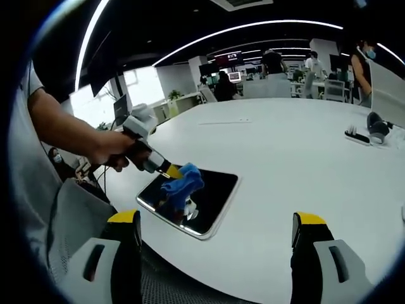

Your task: Wipe the mirror surface with the cleaning cloth until all visible marks leave the cleaned area.

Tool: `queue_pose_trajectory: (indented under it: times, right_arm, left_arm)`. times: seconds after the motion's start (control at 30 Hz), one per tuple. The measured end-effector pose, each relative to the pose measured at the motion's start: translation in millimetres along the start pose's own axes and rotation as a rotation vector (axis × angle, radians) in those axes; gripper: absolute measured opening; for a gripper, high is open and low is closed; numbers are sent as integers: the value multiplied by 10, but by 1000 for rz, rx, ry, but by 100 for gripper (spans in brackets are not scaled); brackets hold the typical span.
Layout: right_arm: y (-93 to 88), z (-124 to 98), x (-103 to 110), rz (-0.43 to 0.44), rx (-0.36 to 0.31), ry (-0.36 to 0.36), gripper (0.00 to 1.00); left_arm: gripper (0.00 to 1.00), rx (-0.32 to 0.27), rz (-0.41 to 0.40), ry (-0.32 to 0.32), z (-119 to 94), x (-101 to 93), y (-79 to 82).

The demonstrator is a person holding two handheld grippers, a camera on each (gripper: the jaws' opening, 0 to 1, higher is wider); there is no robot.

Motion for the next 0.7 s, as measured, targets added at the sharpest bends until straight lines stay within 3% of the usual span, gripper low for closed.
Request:
queue_pose_trajectory:
  times: [0.7]
  right_arm:
    - [2, -55, -47, 30, -8, -19, 99]
  left_arm:
    - [3, -16, 0, 7, 133, -16, 397]
Point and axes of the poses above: the point that each gripper's makers call its tool centre point, and the gripper's own axes: z roughly forward along the fingers, x roughly to its left, y roughly out of its top, the point moved 6 cm from there along -z, roughly backward along the fingers, and after that the axes turned 8 degrees about x, right-handed, at the moved point
